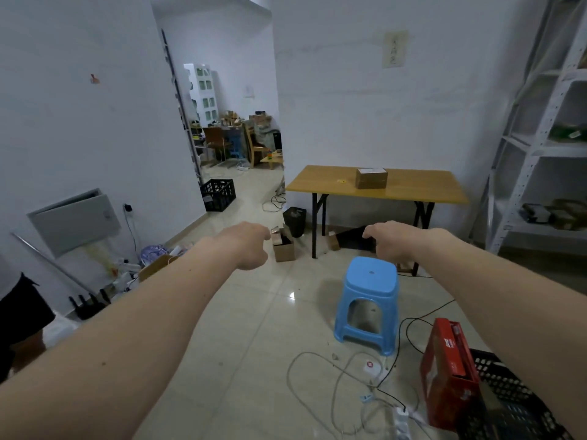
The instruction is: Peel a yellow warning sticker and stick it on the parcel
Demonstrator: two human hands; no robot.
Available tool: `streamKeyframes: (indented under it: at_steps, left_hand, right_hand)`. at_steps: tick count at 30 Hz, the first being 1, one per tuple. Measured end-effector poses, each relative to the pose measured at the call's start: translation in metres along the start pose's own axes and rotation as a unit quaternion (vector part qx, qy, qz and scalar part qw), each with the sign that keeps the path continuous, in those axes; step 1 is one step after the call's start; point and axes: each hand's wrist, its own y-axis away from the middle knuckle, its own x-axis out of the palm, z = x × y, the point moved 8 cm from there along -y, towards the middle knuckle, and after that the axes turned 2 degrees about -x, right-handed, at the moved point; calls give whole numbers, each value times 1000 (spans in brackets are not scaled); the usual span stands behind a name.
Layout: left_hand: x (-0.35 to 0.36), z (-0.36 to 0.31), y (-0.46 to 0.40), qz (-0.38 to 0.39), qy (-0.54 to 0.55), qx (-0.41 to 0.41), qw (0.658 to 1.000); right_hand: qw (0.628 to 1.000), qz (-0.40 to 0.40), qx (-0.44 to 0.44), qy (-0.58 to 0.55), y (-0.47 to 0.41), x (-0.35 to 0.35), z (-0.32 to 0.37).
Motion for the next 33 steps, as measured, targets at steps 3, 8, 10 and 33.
streamKeyframes:
  at_steps: [3,8,10,33]
  left_hand:
    - [-19,12,-55,-15,10,4,1000]
    - [-37,35,-142,-53,28,10,998]
    - [-33,45,-171,-44,37,12,998]
    - [-23,234,-559,30,-7,85,996]
  right_hand:
    - [1000,-5,4,-10,-48,-16,-4]
    - [1000,-14,-10,0,-140,-43,-1]
    - [1000,-6,-20,4,-175,-47,8]
    - [1000,0,19,9,-567,-89,106]
